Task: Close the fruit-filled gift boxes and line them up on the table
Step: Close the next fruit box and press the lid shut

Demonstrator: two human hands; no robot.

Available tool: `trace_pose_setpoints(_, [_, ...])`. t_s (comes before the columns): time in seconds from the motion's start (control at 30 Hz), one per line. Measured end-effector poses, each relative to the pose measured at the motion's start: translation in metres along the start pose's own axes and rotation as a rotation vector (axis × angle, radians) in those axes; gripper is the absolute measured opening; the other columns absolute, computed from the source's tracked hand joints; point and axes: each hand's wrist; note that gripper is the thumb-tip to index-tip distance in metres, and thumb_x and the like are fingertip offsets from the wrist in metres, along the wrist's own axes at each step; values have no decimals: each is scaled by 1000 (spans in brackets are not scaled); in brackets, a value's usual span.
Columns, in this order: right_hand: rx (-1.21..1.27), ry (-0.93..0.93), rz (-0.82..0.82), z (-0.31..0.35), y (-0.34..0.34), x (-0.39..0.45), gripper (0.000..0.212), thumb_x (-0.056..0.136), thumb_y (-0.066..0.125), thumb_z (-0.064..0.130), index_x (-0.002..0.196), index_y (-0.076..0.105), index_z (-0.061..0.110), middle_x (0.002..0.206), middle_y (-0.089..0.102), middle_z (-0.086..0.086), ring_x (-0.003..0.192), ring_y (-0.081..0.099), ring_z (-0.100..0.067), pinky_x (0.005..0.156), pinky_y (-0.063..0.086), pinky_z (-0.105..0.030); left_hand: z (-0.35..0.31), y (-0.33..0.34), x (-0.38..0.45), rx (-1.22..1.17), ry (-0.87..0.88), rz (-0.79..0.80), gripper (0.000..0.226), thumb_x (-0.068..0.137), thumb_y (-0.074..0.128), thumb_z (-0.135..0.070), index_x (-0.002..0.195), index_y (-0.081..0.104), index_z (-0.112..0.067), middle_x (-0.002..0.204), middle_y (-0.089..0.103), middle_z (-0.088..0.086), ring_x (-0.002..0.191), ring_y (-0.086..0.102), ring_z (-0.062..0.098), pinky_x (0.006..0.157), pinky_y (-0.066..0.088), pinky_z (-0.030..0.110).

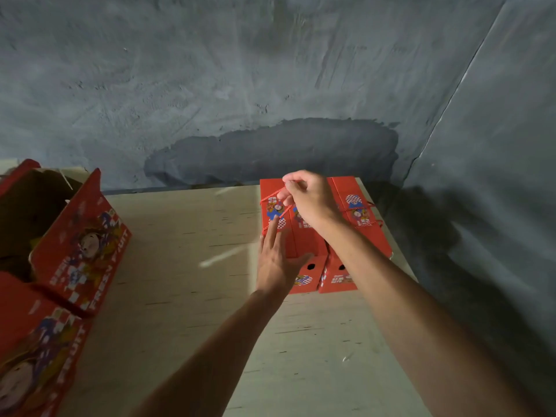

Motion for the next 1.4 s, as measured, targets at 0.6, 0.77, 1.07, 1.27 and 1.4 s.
trace_pose_setpoints(0.6, [-716,-93,235,45,25,-115,29,98,60,23,124,71,15,117,75,-7,103,71,-28,87,57,-38,-34,-112,-69,0,115,-175,26,89,71,-6,114,70,-5,112,71,9,104,65,29,87,52,45])
trace_pose_setpoints(0.77, [-595,-131,293,76,66,-189,34,95,64,28,128,68,23,125,73,1,113,68,-22,92,53,-32,-21,-186,-141,57,97,-255,24,85,74,-4,108,71,-9,108,71,3,99,67,25,84,54,42])
trace_pose_setpoints(1.07, [-518,-307,459,143,171,-301,40,94,63,40,133,61,35,130,70,7,115,66,-20,87,50,-30,33,-335,-263,397,-104,-396,34,87,71,-12,121,69,-14,125,65,3,114,58,28,97,47,42])
trace_pose_setpoints(1.27, [-536,-401,559,175,244,-342,50,93,60,19,141,55,34,137,64,2,120,63,-27,91,50,-35,49,-396,-298,435,-183,-443,36,96,65,-26,131,63,-18,136,59,0,122,53,24,103,42,39])
trace_pose_setpoints(1.4, [-573,-488,609,187,289,-356,63,93,58,4,151,44,27,162,36,4,142,45,-26,105,47,-44,60,-418,-306,469,-242,-383,54,89,67,-21,141,52,-16,142,53,4,128,49,26,108,39,38])
Point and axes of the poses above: each hand's wrist, its own x-axis towards the middle knuckle, its own y-axis out of the palm, z = x × y
